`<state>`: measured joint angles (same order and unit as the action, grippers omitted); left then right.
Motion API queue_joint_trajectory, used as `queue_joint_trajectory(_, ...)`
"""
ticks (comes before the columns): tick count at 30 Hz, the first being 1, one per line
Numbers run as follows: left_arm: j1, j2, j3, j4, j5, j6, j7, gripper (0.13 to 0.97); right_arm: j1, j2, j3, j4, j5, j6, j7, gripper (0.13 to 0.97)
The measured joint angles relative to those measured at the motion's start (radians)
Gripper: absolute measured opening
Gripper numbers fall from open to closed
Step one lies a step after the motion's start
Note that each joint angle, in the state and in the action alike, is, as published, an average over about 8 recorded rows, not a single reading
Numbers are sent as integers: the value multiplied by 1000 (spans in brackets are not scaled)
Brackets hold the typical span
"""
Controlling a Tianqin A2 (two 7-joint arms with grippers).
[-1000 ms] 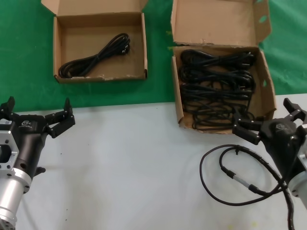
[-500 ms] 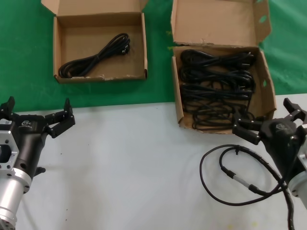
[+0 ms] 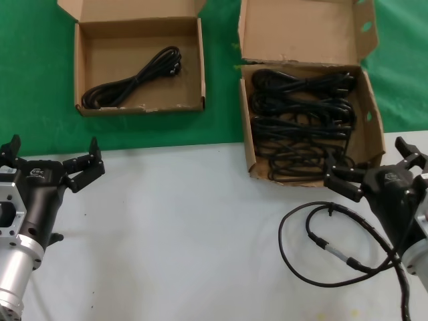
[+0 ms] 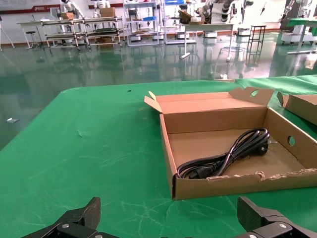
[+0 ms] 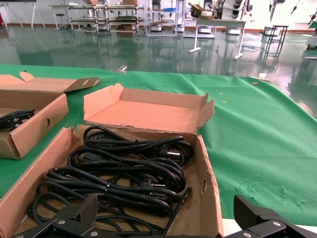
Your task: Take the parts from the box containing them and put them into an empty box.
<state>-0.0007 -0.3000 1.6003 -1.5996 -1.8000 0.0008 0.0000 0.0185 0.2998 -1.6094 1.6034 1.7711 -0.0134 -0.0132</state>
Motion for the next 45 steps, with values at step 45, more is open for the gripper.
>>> queue_joint_trajectory(45, 0, 0, 0, 0, 0, 0, 0, 966, 0, 0, 0, 0, 0, 0, 0, 966)
